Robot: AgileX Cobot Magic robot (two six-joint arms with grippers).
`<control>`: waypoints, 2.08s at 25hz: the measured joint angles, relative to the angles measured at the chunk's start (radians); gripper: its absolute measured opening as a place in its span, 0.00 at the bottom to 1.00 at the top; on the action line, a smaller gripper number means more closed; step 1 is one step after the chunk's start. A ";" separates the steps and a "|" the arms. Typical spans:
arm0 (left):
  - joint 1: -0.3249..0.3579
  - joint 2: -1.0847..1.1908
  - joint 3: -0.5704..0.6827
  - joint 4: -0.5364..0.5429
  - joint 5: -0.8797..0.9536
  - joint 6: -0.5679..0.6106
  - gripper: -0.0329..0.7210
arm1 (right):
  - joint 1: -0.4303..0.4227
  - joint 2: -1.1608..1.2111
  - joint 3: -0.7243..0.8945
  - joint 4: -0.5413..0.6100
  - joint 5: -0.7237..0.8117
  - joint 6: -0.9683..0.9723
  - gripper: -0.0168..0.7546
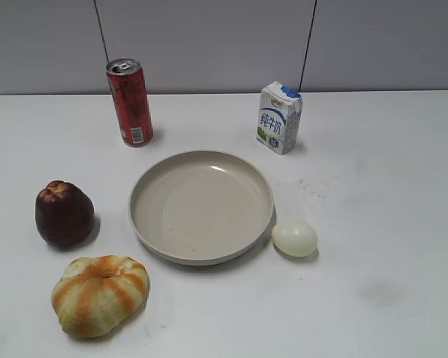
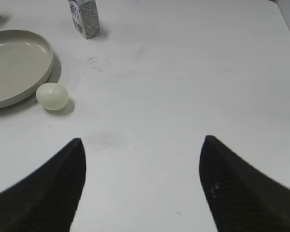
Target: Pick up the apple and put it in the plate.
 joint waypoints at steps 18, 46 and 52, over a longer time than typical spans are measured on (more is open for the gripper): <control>0.000 0.070 -0.036 -0.023 -0.083 0.000 0.88 | 0.000 0.000 0.000 0.000 0.000 0.000 0.78; -0.128 1.603 -0.465 -0.313 -0.347 0.255 0.96 | 0.000 0.000 0.000 0.000 0.000 0.000 0.78; -0.130 1.727 -0.505 -0.312 -0.375 0.256 0.96 | 0.000 0.000 0.000 0.000 0.000 0.000 0.78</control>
